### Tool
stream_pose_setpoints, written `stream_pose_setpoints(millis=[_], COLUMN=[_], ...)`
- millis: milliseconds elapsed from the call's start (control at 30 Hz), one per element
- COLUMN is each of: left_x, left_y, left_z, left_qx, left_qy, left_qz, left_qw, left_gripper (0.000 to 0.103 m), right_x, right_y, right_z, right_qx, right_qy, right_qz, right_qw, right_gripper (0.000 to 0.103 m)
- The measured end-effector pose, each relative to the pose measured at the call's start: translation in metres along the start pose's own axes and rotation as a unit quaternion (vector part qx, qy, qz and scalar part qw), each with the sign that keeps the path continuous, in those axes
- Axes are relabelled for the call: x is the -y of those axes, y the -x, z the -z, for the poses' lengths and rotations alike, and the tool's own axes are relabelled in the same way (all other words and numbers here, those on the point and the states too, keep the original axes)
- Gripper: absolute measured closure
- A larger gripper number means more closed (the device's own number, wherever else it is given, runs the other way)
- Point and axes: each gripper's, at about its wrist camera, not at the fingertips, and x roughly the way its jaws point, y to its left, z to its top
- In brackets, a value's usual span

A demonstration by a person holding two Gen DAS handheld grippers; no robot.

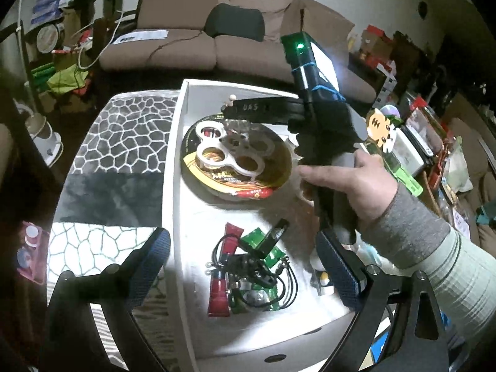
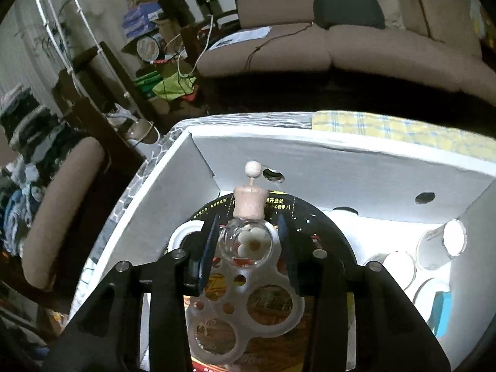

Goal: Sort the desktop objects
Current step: 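Lower the jar onto the plate in the box with the right gripper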

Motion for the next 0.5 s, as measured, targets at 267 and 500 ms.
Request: stream_pose_setpoints(millis=[267,500], left_x=[-0.001,-0.003], left_y=[0.001,-0.004], left_z=[0.003,0.004], left_qx=[-0.002,-0.005], left_qy=[-0.001,0.000], left_qz=[0.006,0.013], left_qw=[1.0000,0.9999], left_gripper=[0.007,0.007], right_x=[0.026,0.040], right_y=[0.001,-0.020], right_z=[-0.013,-0.029], right_qx=[-0.015,-0.044], right_qy=[-0.056,-0.093], right_qz=[-0.058,-0.096], right_qw=[0.997,0.990], right_gripper=[0.065,0.065])
